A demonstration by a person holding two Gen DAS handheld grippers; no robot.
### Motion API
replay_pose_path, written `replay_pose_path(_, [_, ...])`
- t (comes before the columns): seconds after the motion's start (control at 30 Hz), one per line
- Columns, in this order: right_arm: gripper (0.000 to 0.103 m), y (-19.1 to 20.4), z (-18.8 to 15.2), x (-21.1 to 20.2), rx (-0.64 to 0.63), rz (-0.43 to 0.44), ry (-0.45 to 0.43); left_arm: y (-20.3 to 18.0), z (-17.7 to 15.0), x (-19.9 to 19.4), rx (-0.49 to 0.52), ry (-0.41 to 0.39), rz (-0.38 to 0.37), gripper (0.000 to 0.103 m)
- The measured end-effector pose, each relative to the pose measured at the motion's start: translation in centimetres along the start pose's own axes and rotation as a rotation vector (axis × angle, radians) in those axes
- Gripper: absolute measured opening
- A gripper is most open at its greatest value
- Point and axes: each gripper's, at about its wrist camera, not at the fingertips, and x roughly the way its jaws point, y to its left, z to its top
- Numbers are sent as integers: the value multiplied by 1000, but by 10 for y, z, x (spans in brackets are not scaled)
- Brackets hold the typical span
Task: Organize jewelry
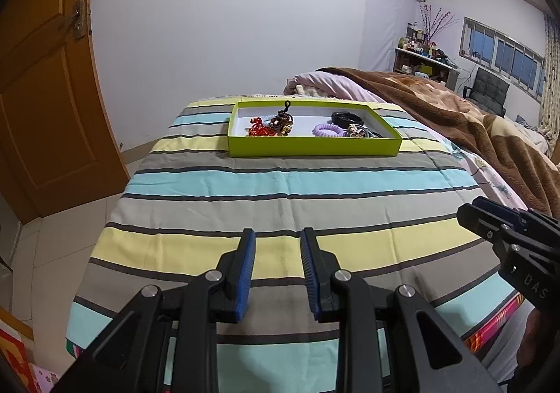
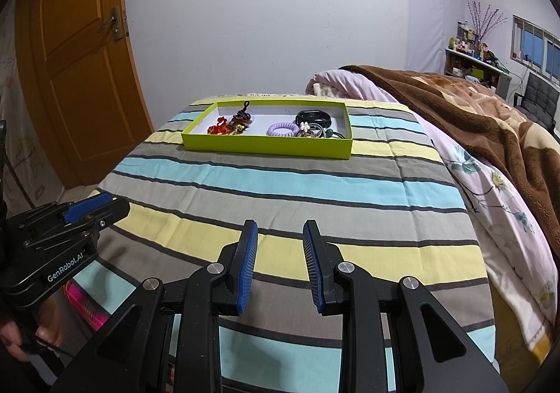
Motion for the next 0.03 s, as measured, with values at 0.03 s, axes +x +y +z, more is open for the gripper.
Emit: replay_pose_path(0.03, [28,0,0,0,0,0,-1,-1,0,0,0,1,-3,28])
